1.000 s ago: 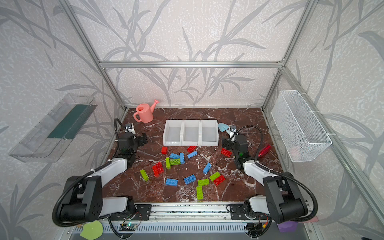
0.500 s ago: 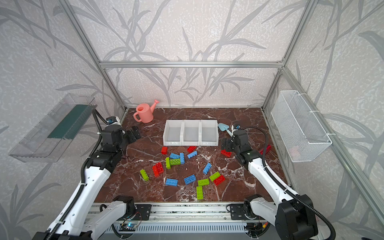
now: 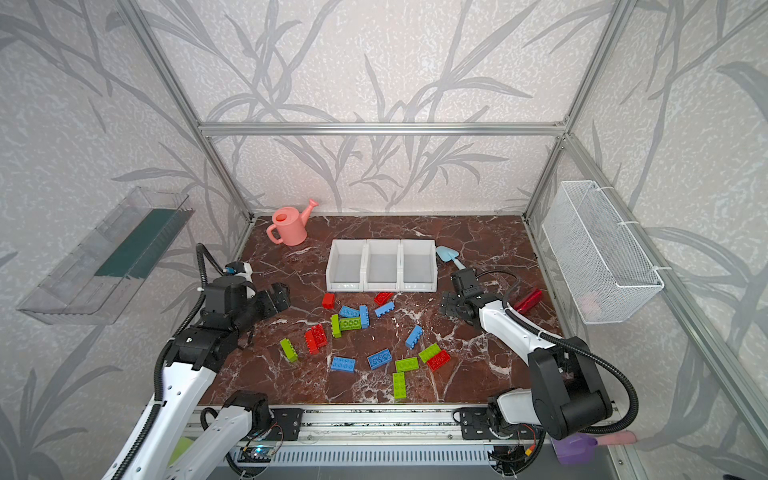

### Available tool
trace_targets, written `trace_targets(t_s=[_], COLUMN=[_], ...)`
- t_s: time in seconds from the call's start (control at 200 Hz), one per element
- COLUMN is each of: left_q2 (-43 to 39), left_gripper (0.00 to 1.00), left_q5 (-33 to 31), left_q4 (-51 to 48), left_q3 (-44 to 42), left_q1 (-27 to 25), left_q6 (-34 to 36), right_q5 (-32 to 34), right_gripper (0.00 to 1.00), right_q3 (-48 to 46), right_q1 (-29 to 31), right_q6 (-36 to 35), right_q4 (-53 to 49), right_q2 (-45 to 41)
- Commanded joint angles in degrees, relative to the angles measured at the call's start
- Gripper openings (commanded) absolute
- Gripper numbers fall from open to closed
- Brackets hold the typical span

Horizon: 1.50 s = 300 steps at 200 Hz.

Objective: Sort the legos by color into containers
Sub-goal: 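Reach the right gripper down to a red brick near the bin, then grasp the red brick with the right gripper and lift it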

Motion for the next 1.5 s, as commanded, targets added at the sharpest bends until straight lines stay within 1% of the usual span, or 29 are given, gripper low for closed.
trace_targets(t_s=[0.0,0.2,0.38,0.525,0.65,0.72,0.765,0.905,1.08,1.155,1.215,1.24,1.274,1.424,1.494], left_q2=[-1.56,-2.27,-2.69,-2.82,-2.68,-2.71,-2.71,-2.60,-2.37,-2.36,-2.36,-2.39,-2.36,-2.51,-2.56], left_gripper=[0.99,0.99,0.99,0.99,0.99,0.99,0.99,0.99,0.99,0.99,0.99,0.99,0.99,0.99,0.99], left_q5=[-0.01,-1.14,-1.95,-2.30,-2.43,-2.27,-2.35,-2.31,-2.35,-2.30,-2.29,-2.25,-2.21,-2.13,-1.95], left_q4=[-1.48,-2.41,-2.89,-3.16,-3.18,-3.15,-3.17,-3.10,-3.11,-3.05,-3.07,-3.06,-3.04,-3.08,-3.12], left_q3=[0.62,1.09,1.32,1.47,1.41,1.41,1.49,1.47,1.46,1.47,1.38,1.37,1.41,1.53,1.49], left_q1=[-1.26,-3.58,-4.93,-5.67,-6.22,-6.25,-6.33,-6.41,-6.47,-6.40,-6.43,-6.42,-6.39,-6.34,-6.34], left_q6=[0.06,0.59,0.98,1.20,1.21,1.25,1.29,1.34,1.35,1.36,1.30,1.35,1.31,1.39,1.47], right_q5=[7.08,10.97,13.43,12.47,13.23,13.39,13.35,13.10,13.67,13.69,13.86,13.88,13.97,13.92,13.06], right_gripper=[0.99,0.99,0.99,0.99,0.99,1.00,0.98,0.92,0.79,0.71,0.67,0.64,0.62,0.61,0.60], right_q3=[3.74,8.42,12.45,14.87,16.08,15.90,15.90,15.24,15.19,15.17,15.06,14.98,15.03,15.19,14.94], right_q1=[3.52,5.45,5.77,5.76,5.74,5.68,5.59,5.19,5.06,5.01,5.02,5.04,4.98,5.06,5.06], right_q6=[9.53,19.27,27.44,29.80,31.21,31.19,31.08,30.66,28.65,27.48,26.70,26.31,25.67,21.26,17.71], right_q4=[-2.03,-5.91,-11.51,-13.33,-14.73,-13.92,-13.57,-11.97,-10.84,-10.77,-10.84,-10.74,-10.71,-11.26,-10.62], right_q2=[1.82,7.45,12.06,15.81,18.09,18.29,20.02,21.41,21.99,21.81,21.42,21.25,20.92,18.93,15.31])
